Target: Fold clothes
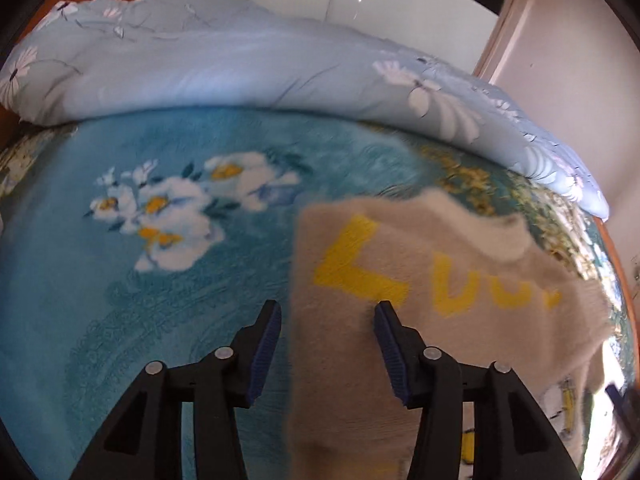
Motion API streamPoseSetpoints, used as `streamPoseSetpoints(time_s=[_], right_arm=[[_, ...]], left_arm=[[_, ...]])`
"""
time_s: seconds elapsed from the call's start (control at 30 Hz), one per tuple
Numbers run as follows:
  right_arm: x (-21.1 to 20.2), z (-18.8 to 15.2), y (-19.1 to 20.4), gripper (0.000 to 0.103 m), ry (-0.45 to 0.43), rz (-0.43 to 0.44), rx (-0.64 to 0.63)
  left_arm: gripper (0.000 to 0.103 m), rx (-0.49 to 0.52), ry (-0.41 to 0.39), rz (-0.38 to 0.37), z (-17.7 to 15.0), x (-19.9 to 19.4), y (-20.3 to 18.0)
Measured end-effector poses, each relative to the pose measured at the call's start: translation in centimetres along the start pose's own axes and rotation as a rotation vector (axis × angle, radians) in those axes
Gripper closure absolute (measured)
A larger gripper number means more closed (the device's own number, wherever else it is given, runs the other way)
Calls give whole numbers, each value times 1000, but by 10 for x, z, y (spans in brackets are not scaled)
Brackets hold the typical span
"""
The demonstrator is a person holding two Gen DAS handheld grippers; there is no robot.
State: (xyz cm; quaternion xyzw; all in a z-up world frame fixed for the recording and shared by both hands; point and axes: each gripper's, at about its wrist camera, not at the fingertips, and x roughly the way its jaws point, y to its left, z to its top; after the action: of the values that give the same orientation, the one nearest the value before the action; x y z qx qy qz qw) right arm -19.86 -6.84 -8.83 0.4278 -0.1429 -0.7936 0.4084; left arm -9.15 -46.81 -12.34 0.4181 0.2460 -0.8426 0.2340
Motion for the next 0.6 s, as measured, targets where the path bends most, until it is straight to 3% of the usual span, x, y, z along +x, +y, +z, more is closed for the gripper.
streamPoseSetpoints(time_s=[0.17,0.37,0.5,0.6], right_arm=[[52,40,-11,41,25,20,140],[79,51,-17,41,56,-20,180],[47,49,-26,41,4,-8,175],[-3,39,-45,41,-66,-84,168]], left_arm=[[41,2,-9,-4,-5,7,12],[37,-21,-4,-50,-2,4,23],[38,-18,-68,-71,-5,-29,21],[38,5,-110,-105,-10,-57,23]])
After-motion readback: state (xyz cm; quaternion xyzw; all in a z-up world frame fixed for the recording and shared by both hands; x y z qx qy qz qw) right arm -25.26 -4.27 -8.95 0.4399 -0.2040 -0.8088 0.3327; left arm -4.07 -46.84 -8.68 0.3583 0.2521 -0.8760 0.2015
